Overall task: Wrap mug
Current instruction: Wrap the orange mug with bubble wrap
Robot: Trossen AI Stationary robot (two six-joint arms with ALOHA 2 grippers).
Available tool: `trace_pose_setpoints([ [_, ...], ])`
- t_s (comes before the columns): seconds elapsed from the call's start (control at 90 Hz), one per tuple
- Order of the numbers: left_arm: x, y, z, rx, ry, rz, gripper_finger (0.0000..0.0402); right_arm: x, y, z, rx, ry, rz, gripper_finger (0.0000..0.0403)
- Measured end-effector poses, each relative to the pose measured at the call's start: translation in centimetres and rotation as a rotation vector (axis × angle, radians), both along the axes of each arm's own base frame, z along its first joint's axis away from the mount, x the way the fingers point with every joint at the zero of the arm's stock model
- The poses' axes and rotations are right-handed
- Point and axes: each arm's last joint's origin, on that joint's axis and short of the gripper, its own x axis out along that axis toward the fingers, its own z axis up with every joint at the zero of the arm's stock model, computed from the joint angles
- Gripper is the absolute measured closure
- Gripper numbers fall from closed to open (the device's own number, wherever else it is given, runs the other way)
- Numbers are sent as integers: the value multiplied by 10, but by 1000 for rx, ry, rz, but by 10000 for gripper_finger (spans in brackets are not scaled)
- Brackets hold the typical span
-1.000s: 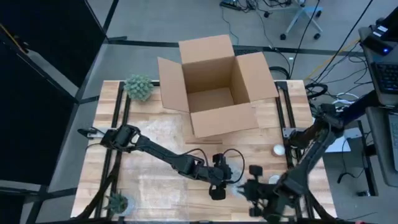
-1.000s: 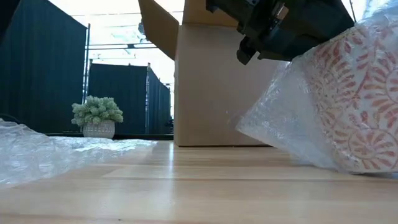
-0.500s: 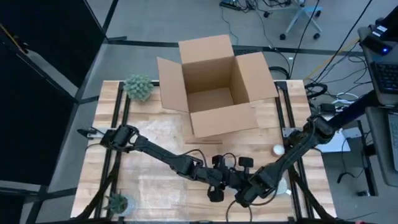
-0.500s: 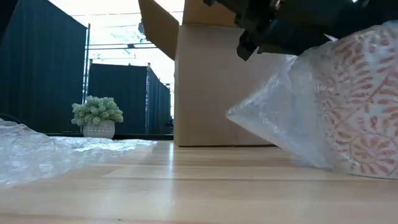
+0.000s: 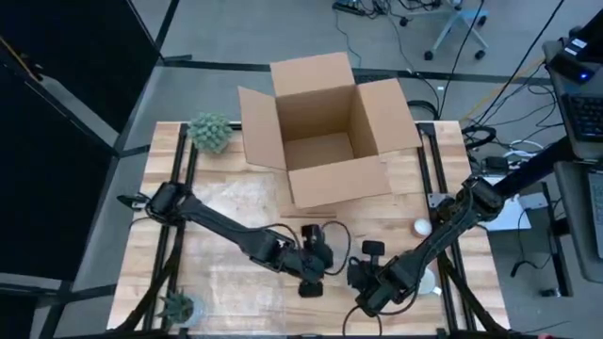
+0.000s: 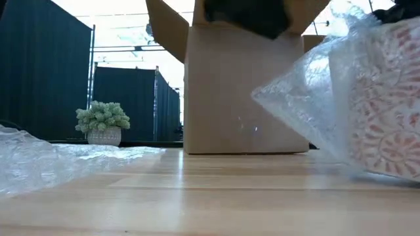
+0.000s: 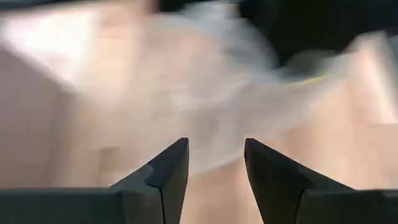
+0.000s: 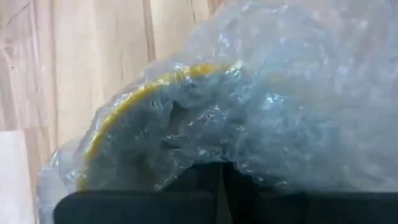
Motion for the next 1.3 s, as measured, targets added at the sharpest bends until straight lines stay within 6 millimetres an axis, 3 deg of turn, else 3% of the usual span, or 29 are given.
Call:
trace_pose_setpoints([
  [0.167,14,30,-14,35,-76,34,256,0,0,0,-2,-3,0,399],
  [0.322,29,48,-21,-205,-245,-110,263,0,0,0,-6,-5,4,399],
  [0.433,36,43,-27,-335,-323,-203,277,0,0,0,-11,-4,20,399],
  [0.567,41,23,-41,-420,-373,-305,295,0,1,0,-12,0,44,399],
  [0.8,45,9,-73,-443,-309,-306,316,3,0,2,-12,-29,44,399],
  [0.922,46,9,-79,-446,-286,-310,320,3,0,4,-25,-33,39,399],
  [1.3,47,9,-84,-440,-270,-307,320,3,14,47,10,-17,60,399],
])
